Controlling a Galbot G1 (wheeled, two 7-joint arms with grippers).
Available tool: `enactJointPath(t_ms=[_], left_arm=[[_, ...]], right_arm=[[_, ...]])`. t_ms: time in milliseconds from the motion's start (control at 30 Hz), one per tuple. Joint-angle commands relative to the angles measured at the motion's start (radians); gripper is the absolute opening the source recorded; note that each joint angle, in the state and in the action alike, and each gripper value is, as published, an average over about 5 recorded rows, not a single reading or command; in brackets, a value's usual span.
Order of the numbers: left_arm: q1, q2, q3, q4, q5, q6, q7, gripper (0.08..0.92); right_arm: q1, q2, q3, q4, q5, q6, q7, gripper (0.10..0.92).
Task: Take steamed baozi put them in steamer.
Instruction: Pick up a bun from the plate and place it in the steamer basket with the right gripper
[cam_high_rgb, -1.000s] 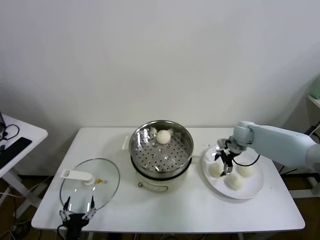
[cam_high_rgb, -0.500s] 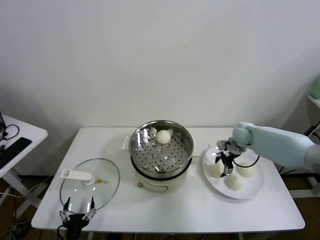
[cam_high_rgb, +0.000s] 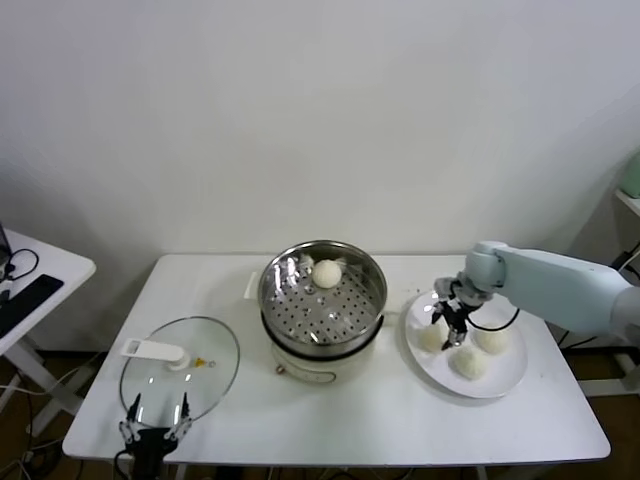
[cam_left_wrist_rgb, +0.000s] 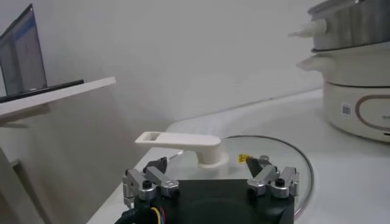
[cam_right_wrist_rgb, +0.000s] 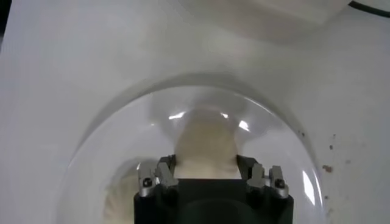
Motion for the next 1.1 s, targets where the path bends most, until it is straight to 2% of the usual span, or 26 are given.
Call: enactJointPath(t_ms=[33,400,633,833,1100], left_arm=[[-0.002,-0.001,0.002,0.0,0.001,0.0,0.0,0.823],[-0.004,0.001,0.004,-0.005,0.001,0.002,0.002,0.823],[-0.002,0.0,0.009,-0.007,0.003,0.002,0.002,0.823],[-0.003,0.0,0.014,-0.01,0.003,-0.003,0.001,0.823],[-0.002,0.0,0.013,-0.01,0.004,-0.01,0.001,0.823]], right_arm=[[0.142,-0.011,-0.095,0.059,0.069,0.007,-0.022,0.67],[0.557,-0.023,-0.325,0.239,0.321,0.01,-0.101,0.673],[0.791,0.048,-0.388,0.347,0.485,-0.005,-0.119,0.67],[0.807,0.155,-0.297,0.367,0.557,-0.071,-0.087,0.673],[0.665,0.327,-0.146,0.355,0.601,-0.178,0.009,0.672]])
